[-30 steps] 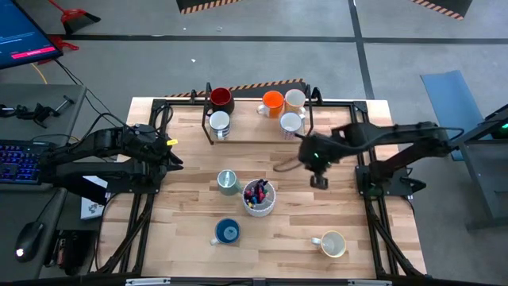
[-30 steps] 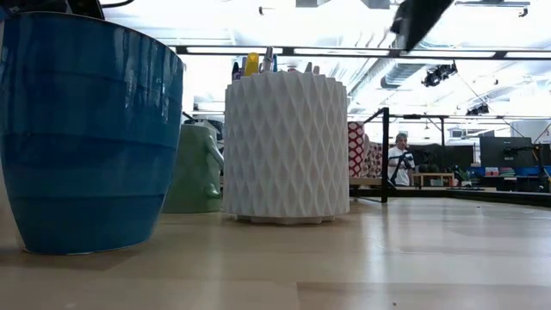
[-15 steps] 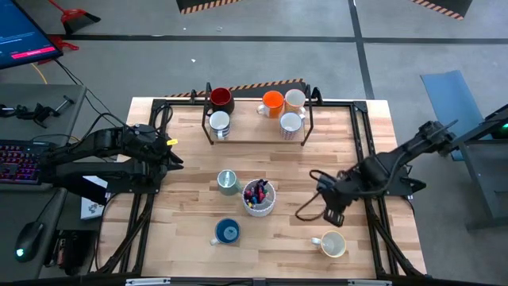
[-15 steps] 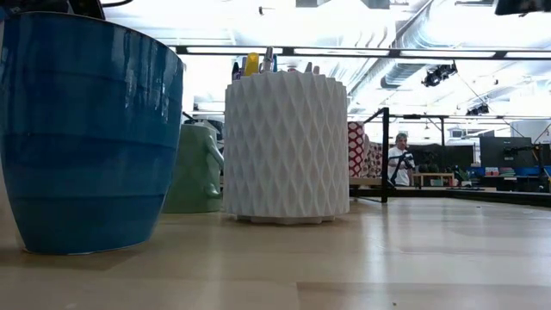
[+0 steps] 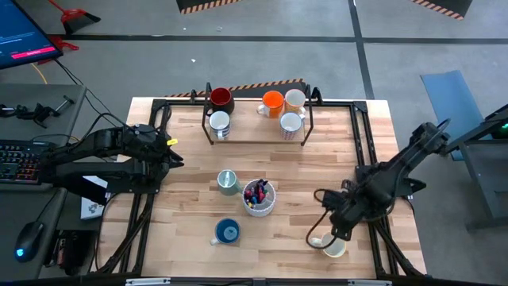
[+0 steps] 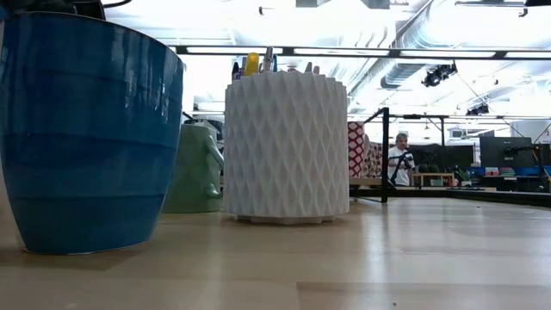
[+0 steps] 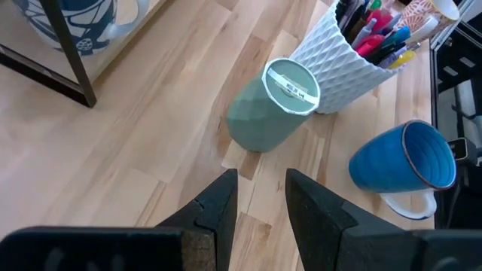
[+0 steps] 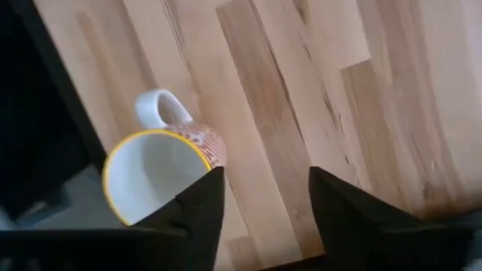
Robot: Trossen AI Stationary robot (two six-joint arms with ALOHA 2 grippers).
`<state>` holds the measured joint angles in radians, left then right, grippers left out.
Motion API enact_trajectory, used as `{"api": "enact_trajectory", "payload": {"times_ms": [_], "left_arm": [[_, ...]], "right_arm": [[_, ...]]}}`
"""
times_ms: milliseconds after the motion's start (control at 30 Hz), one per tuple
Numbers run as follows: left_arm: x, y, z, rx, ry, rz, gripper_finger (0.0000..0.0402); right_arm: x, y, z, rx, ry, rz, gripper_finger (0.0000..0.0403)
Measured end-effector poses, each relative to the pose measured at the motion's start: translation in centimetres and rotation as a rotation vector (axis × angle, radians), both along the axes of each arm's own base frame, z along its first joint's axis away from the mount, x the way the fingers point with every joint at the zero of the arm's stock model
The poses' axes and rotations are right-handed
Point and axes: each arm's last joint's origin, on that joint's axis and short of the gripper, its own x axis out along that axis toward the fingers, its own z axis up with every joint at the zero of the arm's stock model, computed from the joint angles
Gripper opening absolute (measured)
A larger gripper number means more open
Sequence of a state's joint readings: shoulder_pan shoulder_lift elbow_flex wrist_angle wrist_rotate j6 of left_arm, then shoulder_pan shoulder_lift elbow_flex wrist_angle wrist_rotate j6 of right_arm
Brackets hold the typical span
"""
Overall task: Place coffee mugs
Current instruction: Put the orange pattern mug on the shelf
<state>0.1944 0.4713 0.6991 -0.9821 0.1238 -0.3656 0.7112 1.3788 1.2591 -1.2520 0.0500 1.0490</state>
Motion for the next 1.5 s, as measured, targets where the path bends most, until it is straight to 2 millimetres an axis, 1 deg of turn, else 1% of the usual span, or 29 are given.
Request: {"api": "enact_trajectory", "payload": {"times_ms": [167, 300, 400, 567, 733, 1067, 1167, 1267, 1333, 1433, 1467, 1500], "left_arm": [[0.0, 0.0, 0.0, -0.003, 0.000, 0.003, 0.0104], [0.0, 0.0, 0.0, -0.037, -0.001, 0.034, 0.0104], [0.0, 0.0, 0.0, -0.038, -0.001, 0.035, 0.0104], [0.0, 0.0, 0.0, -0.035, -0.001, 0.037, 0.0104], [0.0, 0.0, 0.0, -0.022, 0.000, 0.026, 0.0104], [0.0, 0.0, 0.0, -0.021, 0.000, 0.027, 0.0104], [0.0, 0.0, 0.0, -0.021, 0.000, 0.028, 0.0104], [0.0, 0.0, 0.0, -0.016, 0.001, 0.032, 0.0104], [0.0, 0.1, 0.0, -0.005, 0.002, 0.044, 0.0104], [0.0, 0.2, 0.0, 0.016, 0.006, 0.066, 0.0104], [0.0, 0.2, 0.0, 0.021, 0.007, 0.071, 0.0104], [0.0, 0.2, 0.0, 0.023, 0.007, 0.073, 0.0104]], "right_arm": [[1.2, 1.7, -2.5, -0.007, 0.139, 0.124, 0.0218], [1.9, 2.4, -3.8, -0.013, 0.187, 0.137, 0.0239], [2.2, 3.1, -4.4, -0.020, 0.171, 0.142, 0.0240], [2.6, 4.5, -4.9, 0.029, 0.110, 0.161, 0.0240], [2.7, 5.1, -5.6, 0.019, 0.135, 0.132, 0.0240], [4.0, 6.2, -9.1, -0.047, 0.212, 0.257, 0.0238], [4.2, 6.3, -9.8, -0.069, 0.223, 0.287, 0.0220], [4.5, 6.2, -10.2, -0.127, 0.198, 0.299, 0.0179], [4.7, 6.0, -10.3, -0.158, 0.179, 0.288, 0.0138], [5.0, 5.6, -10.3, -0.192, 0.157, 0.256, 0.0049], [5.0, 5.5, -10.2, -0.195, 0.161, 0.249, 0.0026], [5.1, 5.4, -10.2, -0.201, 0.154, 0.236, 0.0015]]}}
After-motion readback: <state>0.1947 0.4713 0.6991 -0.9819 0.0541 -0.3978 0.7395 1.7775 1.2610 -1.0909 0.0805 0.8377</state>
